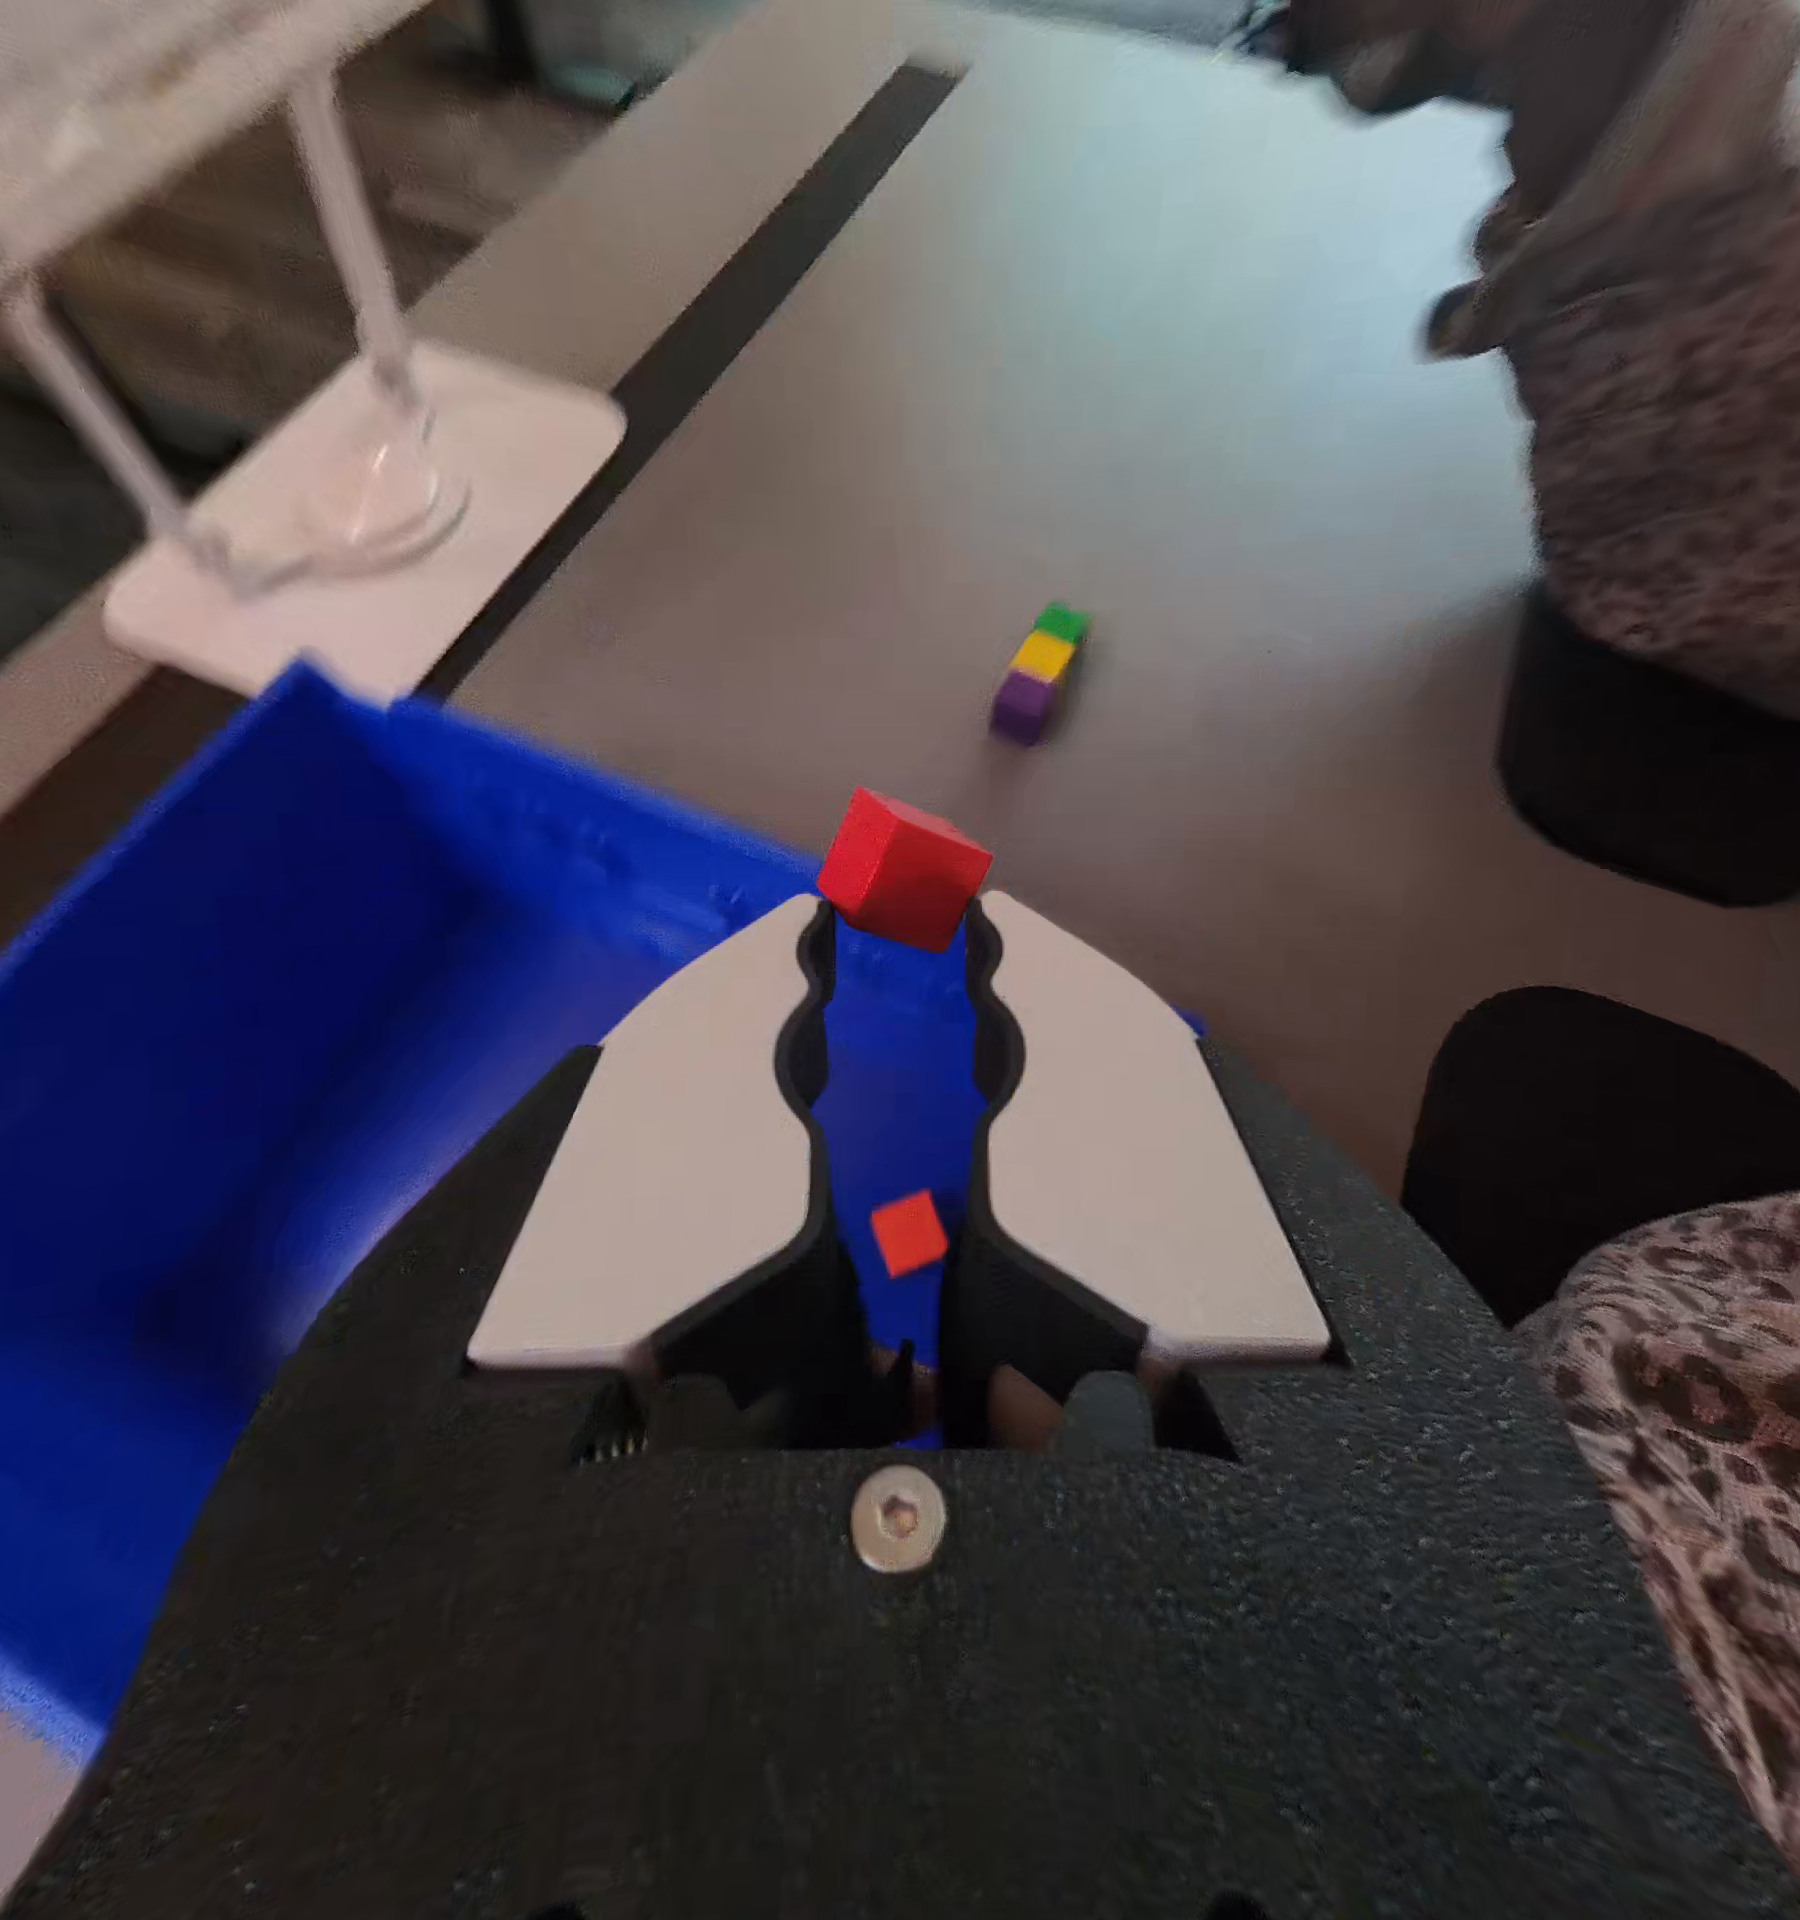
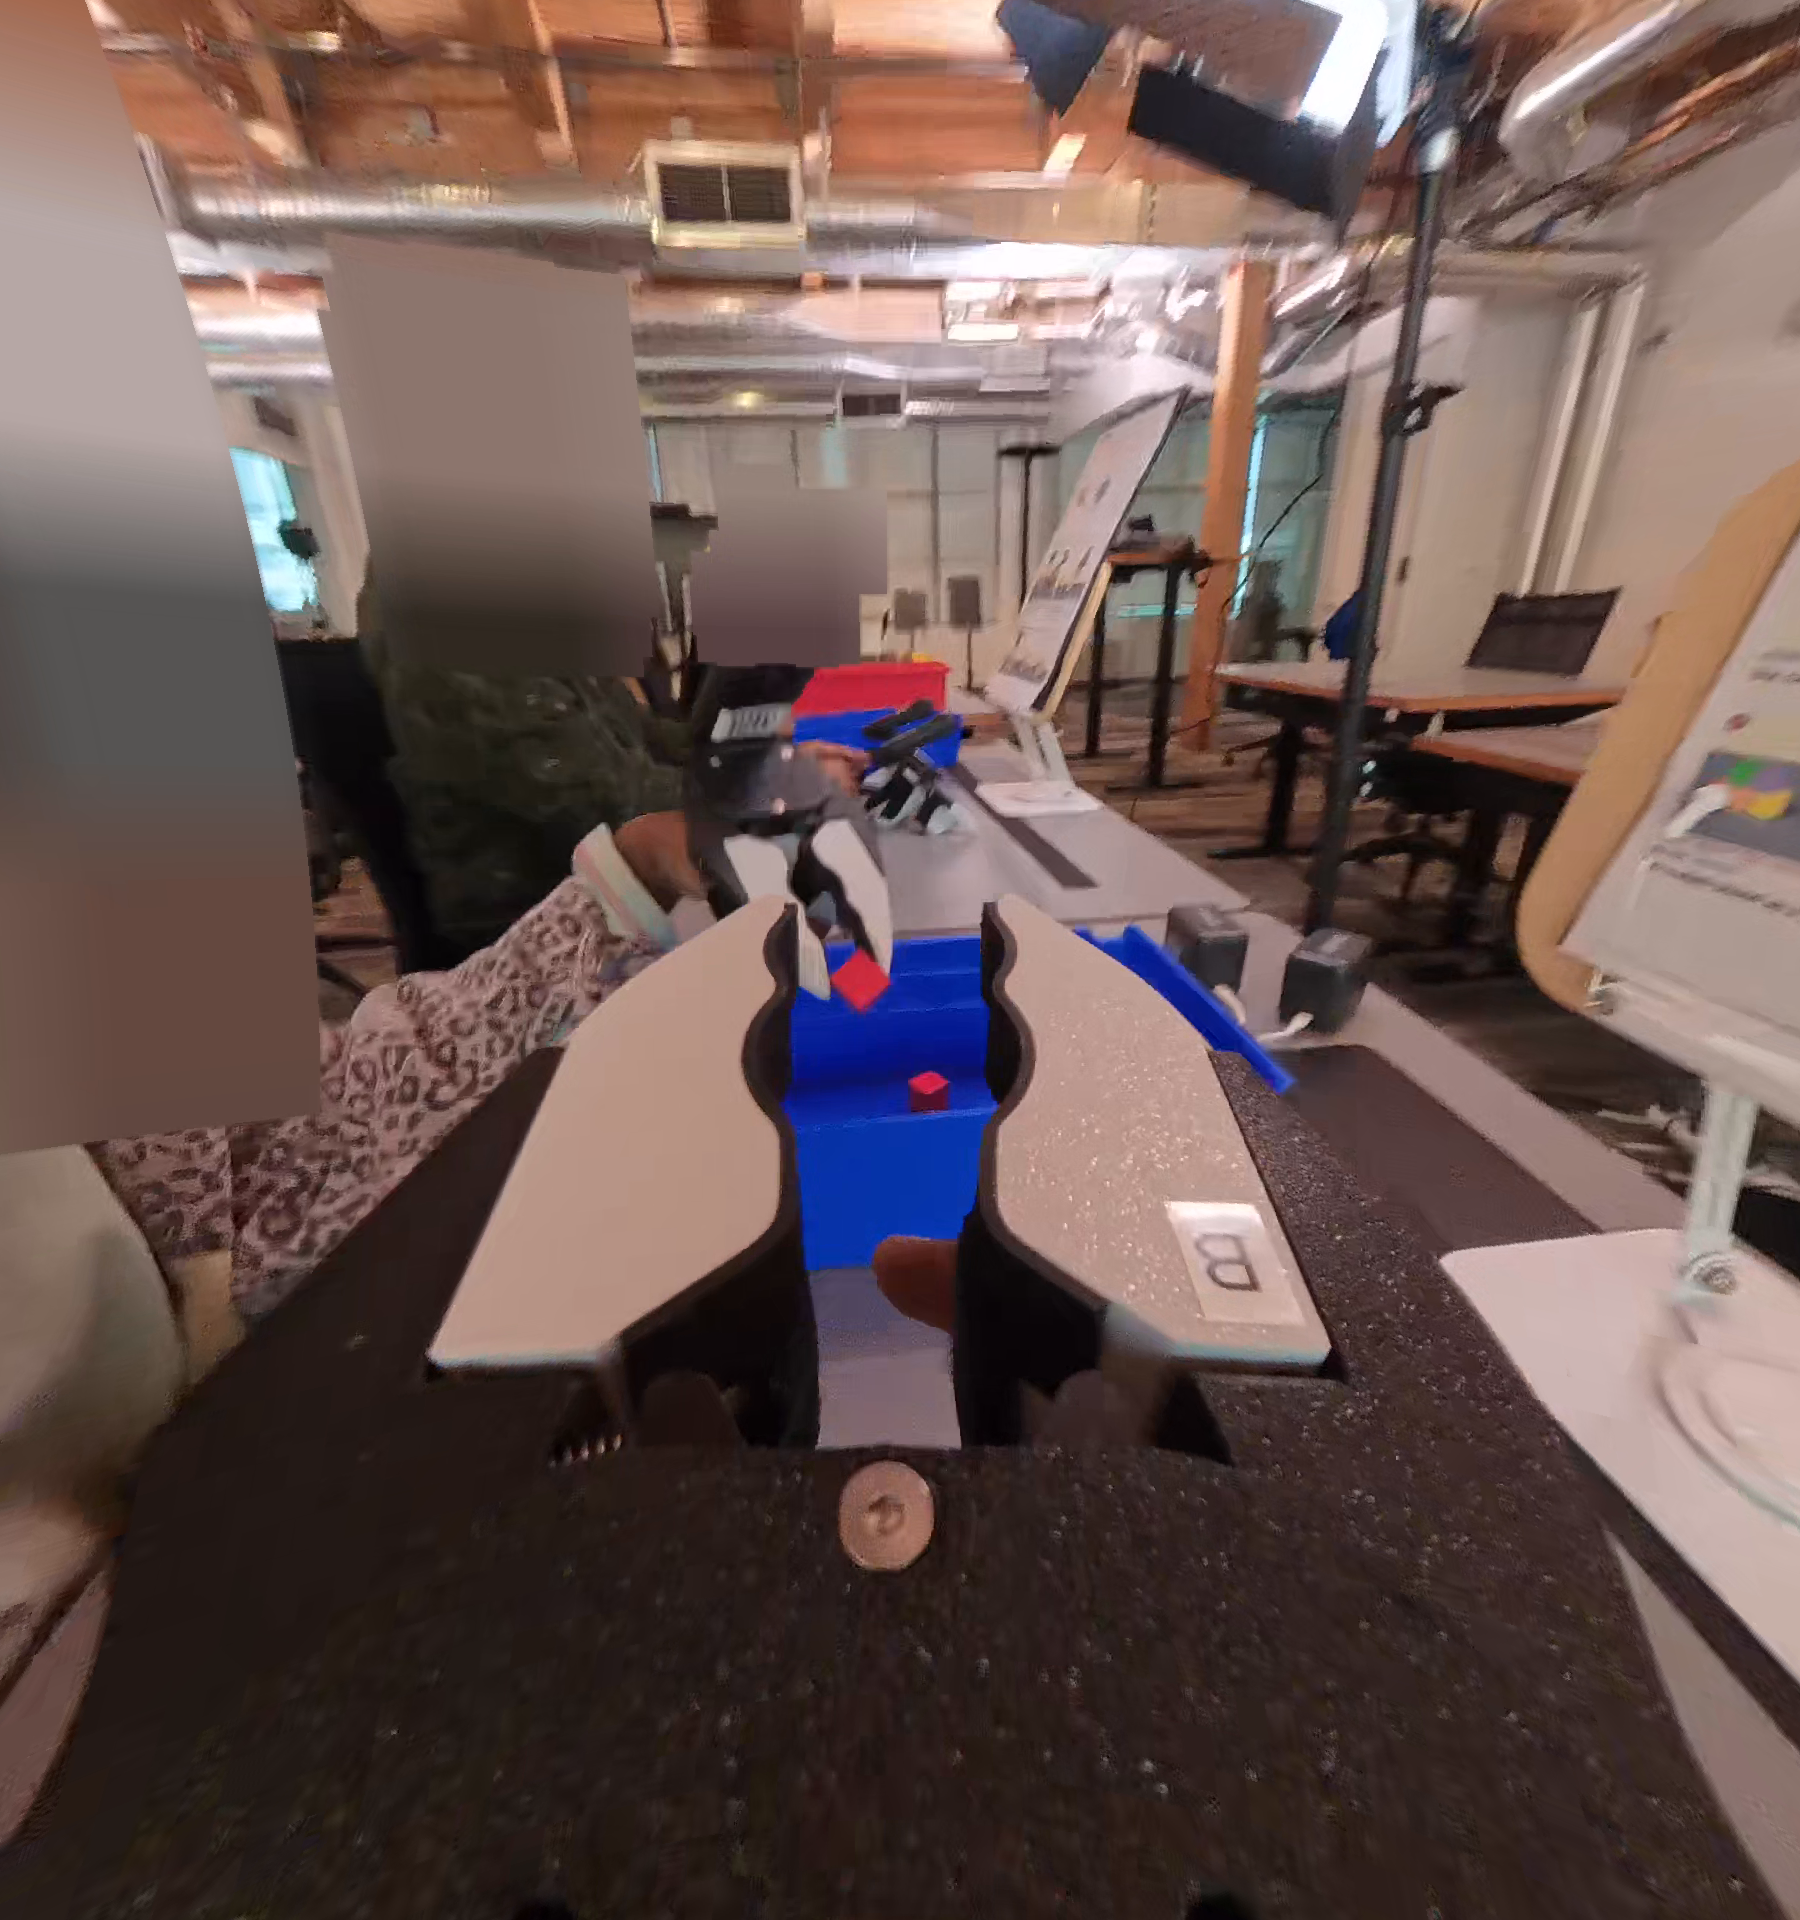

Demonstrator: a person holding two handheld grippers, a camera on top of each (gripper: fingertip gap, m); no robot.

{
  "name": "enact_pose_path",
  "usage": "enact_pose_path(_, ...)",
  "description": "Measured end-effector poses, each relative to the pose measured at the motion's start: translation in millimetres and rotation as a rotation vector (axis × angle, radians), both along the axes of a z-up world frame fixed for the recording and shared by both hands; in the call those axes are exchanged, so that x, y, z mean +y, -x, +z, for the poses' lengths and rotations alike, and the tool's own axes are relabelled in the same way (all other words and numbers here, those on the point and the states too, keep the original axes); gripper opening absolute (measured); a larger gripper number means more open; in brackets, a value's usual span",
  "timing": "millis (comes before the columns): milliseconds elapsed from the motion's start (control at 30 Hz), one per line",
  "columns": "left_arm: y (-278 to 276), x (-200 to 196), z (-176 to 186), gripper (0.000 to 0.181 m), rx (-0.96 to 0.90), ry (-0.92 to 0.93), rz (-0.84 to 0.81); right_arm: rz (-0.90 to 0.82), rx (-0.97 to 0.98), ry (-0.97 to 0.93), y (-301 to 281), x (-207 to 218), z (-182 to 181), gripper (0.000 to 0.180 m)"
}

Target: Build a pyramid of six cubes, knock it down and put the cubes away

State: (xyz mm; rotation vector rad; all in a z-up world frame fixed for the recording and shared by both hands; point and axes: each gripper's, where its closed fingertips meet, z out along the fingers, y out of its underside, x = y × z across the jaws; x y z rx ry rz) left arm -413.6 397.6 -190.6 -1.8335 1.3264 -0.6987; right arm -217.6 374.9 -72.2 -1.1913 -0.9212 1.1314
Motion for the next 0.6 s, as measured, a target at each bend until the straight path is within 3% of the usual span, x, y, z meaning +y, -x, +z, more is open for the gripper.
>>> enact_pose_path(133,-53.4,-37.2,21.3,0.024,-0.094,-0.055,-0.337,0.062,-0.261,-0.075,40.5,-14.3,-35.2,0.035)
enact_pose_path(233,-77.7,-53.9,24.8,0.023,-0.112,-0.043,-0.477,0.120,-0.460,-0.166,71.8,-28.5,-64.7,0.037)
enact_pose_path(400,-92.3,-60.0,19.4,0.023,-0.084,-0.015,-0.532,0.093,-0.667,-0.354,95.9,-33.6,-93.2,0.037)
enact_pose_path(600,-90.7,-54.6,17.6,0.023,-0.082,0.006,-0.498,0.061,-0.676,-0.429,107.4,-31.8,-94.6,0.024)
